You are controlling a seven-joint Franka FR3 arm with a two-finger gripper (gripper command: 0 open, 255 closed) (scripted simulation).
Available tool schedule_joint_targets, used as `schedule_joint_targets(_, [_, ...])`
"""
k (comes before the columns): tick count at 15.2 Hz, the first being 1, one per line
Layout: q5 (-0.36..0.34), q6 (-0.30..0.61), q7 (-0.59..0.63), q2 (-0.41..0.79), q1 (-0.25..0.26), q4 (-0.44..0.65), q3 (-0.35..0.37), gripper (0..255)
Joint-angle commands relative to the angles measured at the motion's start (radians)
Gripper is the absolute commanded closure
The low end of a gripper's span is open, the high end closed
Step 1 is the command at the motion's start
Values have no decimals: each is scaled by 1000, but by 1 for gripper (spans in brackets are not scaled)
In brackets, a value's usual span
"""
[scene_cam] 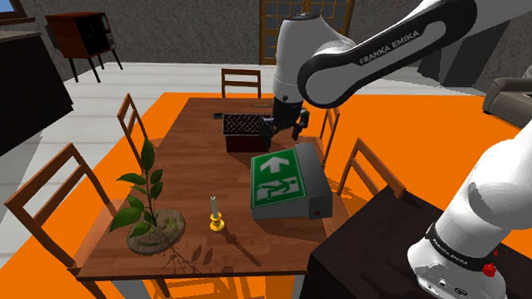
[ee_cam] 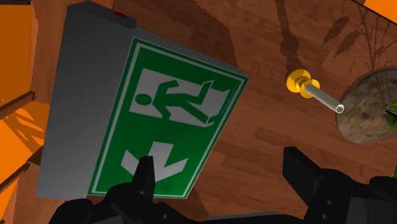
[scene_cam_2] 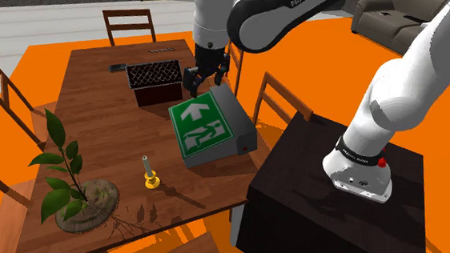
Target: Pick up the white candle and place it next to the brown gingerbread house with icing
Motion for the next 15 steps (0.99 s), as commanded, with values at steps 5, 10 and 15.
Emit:
schedule_joint_targets(5, [-135, 85, 194, 228, 11, 109, 68, 0])
schedule_joint_targets(10, [-274, 113, 356, 428, 65, 239, 73, 0])
schedule_joint_targets(15, [-381, 113, 477, 623, 153, 400, 40, 0])
